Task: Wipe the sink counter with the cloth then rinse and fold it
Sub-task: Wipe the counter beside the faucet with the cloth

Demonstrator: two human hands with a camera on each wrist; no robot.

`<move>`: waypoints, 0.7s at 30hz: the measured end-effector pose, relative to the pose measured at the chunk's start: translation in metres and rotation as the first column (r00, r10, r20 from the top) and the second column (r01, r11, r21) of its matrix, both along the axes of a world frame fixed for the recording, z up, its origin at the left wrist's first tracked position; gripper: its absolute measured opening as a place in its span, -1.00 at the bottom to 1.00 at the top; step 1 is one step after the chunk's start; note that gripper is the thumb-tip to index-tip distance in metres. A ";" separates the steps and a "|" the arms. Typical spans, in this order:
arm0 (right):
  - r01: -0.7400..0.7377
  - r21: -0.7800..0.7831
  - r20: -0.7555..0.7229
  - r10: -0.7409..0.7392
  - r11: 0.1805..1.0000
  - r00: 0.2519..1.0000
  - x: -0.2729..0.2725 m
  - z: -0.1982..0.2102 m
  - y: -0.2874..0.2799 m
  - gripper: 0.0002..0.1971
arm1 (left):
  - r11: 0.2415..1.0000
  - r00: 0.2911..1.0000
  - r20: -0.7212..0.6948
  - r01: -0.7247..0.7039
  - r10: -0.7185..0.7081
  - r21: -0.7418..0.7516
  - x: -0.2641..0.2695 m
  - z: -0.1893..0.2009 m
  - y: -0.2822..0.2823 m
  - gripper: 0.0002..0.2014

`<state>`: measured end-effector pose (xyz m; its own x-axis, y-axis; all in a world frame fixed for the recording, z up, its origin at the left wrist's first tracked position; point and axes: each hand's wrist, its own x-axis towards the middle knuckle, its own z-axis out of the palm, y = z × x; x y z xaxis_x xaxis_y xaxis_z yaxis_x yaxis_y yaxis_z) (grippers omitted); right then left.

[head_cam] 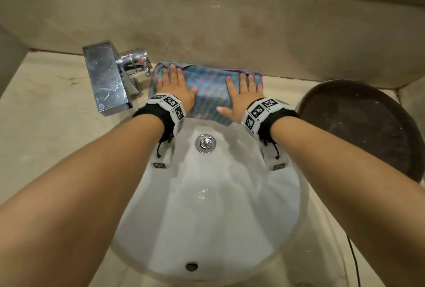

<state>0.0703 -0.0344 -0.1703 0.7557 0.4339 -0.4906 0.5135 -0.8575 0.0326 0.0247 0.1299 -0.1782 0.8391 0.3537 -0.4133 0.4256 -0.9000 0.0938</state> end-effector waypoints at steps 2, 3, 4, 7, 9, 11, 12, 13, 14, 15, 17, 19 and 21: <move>0.000 -0.003 -0.003 0.000 1.000 1.000 -0.001 0.000 0.001 -0.10 | 1.000 1.000 0.013 -0.001 0.001 0.005 -0.001 -0.001 0.000 -0.32; -0.001 -0.003 -0.004 0.001 1.000 1.000 -0.001 0.001 0.001 -0.11 | 1.000 1.000 0.015 0.003 -0.003 0.005 -0.001 -0.001 0.000 -0.32; -0.003 -0.003 -0.008 0.003 1.000 1.000 -0.001 0.003 0.000 -0.11 | 1.000 1.000 0.013 0.006 -0.007 0.002 -0.002 -0.001 0.000 -0.32; -0.013 0.005 -0.046 0.014 1.000 0.999 0.004 0.007 -0.005 -0.17 | 1.000 1.000 0.007 0.017 -0.017 0.011 -0.002 0.000 0.001 -0.32; -0.003 0.017 -0.074 0.004 1.000 0.997 0.007 0.010 -0.010 -0.20 | 1.000 1.000 -0.001 0.023 -0.023 0.013 -0.001 0.000 -0.002 -0.33; 0.013 0.023 -0.075 -0.012 1.000 0.997 0.005 0.010 -0.016 -0.21 | 0.999 0.999 -0.009 0.035 -0.035 0.009 -0.001 0.001 -0.007 -0.34; 0.019 0.022 -0.066 -0.018 1.000 0.998 0.004 0.010 -0.019 -0.21 | 0.999 0.999 -0.009 0.047 -0.047 0.007 -0.001 0.002 -0.009 -0.34; 0.022 0.016 -0.052 -0.021 1.000 0.998 0.004 0.009 -0.023 -0.21 | 0.998 0.998 -0.005 0.060 -0.059 0.004 0.000 0.001 -0.013 -0.34; 0.020 -0.002 -0.032 -0.020 1.000 0.999 0.005 0.008 -0.028 -0.22 | 0.997 0.997 0.002 0.072 -0.072 -0.002 0.000 0.002 -0.018 -0.34; 0.016 -0.033 -0.009 -0.017 0.999 1.000 0.007 0.008 -0.034 -0.22 | 0.996 0.996 0.010 0.087 -0.087 -0.011 0.001 0.001 -0.023 -0.34; 0.020 -0.112 0.031 -0.017 0.993 0.999 0.014 0.011 -0.047 -0.22 | 0.991 0.992 0.020 0.125 -0.124 -0.042 0.004 0.002 -0.037 -0.34; 0.050 -0.177 0.057 -0.040 0.983 0.998 0.020 0.017 -0.059 -0.21 | 0.985 0.986 0.027 0.165 -0.164 -0.060 0.009 0.003 -0.052 -0.35; 0.079 -0.229 0.076 -0.063 0.970 0.995 0.023 0.021 -0.070 -0.21 | 0.978 0.979 0.029 0.201 -0.200 -0.060 0.014 0.003 -0.067 -0.34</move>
